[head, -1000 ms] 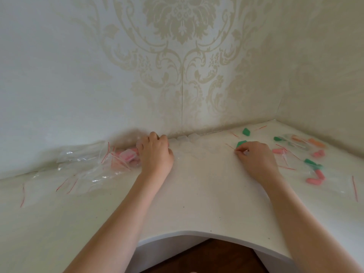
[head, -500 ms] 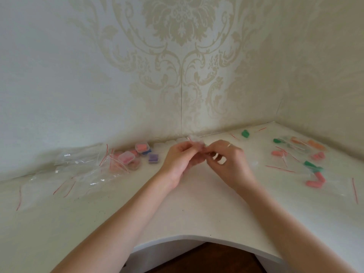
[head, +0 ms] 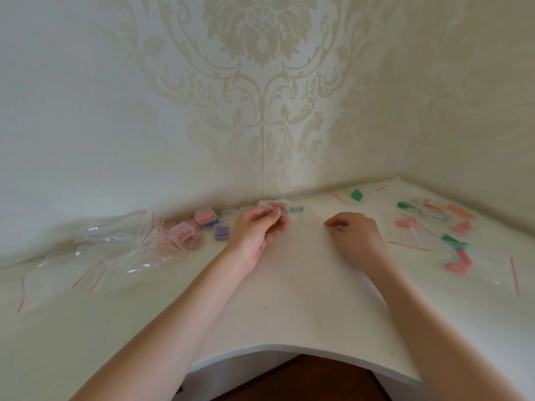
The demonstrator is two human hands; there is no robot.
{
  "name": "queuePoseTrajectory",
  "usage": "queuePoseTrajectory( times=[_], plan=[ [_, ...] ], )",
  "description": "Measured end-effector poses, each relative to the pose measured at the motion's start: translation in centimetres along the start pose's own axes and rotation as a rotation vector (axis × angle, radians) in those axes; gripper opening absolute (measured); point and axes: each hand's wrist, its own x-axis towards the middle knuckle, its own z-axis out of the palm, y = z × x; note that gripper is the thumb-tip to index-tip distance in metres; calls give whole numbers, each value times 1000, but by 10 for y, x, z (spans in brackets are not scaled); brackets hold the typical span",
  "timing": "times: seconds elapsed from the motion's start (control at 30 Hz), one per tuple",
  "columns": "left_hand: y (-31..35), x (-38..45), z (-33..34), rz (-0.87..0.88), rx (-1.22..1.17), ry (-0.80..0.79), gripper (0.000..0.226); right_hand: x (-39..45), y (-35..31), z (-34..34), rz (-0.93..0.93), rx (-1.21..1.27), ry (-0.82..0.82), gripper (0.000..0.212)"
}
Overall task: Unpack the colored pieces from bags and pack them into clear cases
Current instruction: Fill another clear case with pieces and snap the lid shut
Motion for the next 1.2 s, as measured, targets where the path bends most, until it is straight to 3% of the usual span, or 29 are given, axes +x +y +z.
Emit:
queuePoseTrajectory(
  times=[0.1,0.23,0.3,0.37,0.43,0.63,0.8,1.2],
  plan=[
    [2,-1,-1,28,47,29,12,-7,-13,6,-105,180,-2,11],
    [3,-1,0,54,84,82,14,-16,-21,7,-269,114,314,10],
    [1,-1,1,59,111,112,14,-21,-26,9,-404,133,436,24],
    [0,-2,2,55,141,121,14,-23,-29,12,-560,152,404,28],
    [-2,-2,2,42,170,83,14,-23,-29,19,-645,136,269,28],
    [-2,-5,4,42,227,-10,25,-24,-32,23,-516,304,89,14],
    [-1,-7,4,64,241,-34,21,-25,-34,21,-392,450,1,15],
    [-2,-8,6,67,254,-84,8,-27,-38,17,-319,522,39,2]
  ],
)
